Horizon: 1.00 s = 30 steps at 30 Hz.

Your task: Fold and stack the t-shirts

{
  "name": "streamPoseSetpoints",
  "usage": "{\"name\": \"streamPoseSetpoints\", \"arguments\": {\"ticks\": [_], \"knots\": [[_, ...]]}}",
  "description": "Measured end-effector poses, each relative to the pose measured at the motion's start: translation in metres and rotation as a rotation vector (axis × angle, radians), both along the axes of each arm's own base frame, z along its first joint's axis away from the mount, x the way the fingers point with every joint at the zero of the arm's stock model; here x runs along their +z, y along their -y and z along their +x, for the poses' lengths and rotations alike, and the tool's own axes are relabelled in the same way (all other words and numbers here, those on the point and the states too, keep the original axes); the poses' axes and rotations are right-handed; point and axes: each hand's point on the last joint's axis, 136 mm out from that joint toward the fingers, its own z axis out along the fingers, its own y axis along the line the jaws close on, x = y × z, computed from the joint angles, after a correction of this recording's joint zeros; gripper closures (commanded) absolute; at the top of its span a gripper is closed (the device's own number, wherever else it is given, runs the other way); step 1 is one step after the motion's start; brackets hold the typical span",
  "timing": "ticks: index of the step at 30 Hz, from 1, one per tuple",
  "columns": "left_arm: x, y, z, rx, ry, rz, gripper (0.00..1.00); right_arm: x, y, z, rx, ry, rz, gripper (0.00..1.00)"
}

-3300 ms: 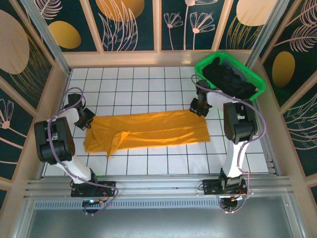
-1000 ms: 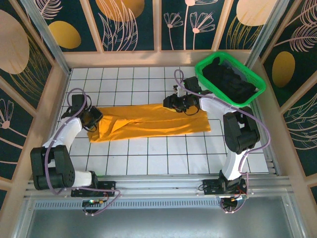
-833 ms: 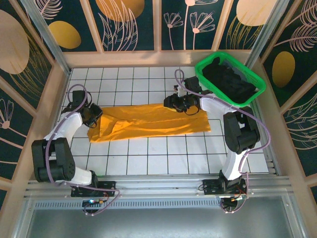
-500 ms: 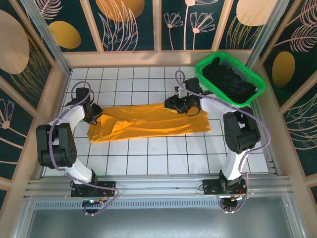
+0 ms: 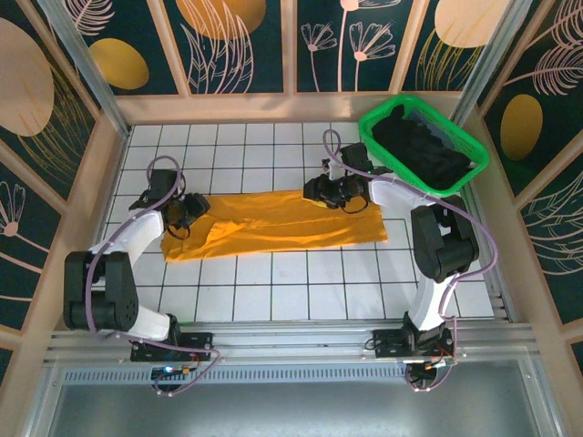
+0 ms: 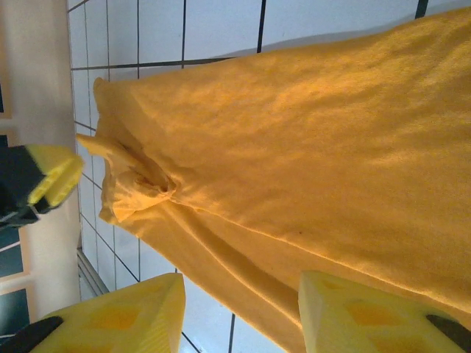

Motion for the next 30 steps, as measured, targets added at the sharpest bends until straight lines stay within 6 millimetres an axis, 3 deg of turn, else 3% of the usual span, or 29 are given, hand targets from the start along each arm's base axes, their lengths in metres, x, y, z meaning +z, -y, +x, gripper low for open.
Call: {"name": "streamPoseSetpoints", "arguments": {"ticks": [4, 12, 21, 30], "knots": [[-0.022, 0.017, -0.002, -0.062, -0.044, -0.058, 0.57, 0.0, 0.0, 0.0, 0.0, 0.0, 0.0, 0.55], [-0.022, 0.042, -0.002, -0.162, -0.008, -0.124, 0.58, 0.0, 0.0, 0.0, 0.0, 0.0, -0.001, 0.54], [-0.029, 0.061, -0.03, -0.251, -0.038, -0.189, 0.58, 0.0, 0.0, 0.0, -0.001, 0.0, -0.001, 0.55], [-0.029, 0.096, -0.063, -0.376, -0.055, -0.258, 0.6, 0.0, 0.0, 0.0, -0.002, 0.001, -0.002, 0.55]]}}
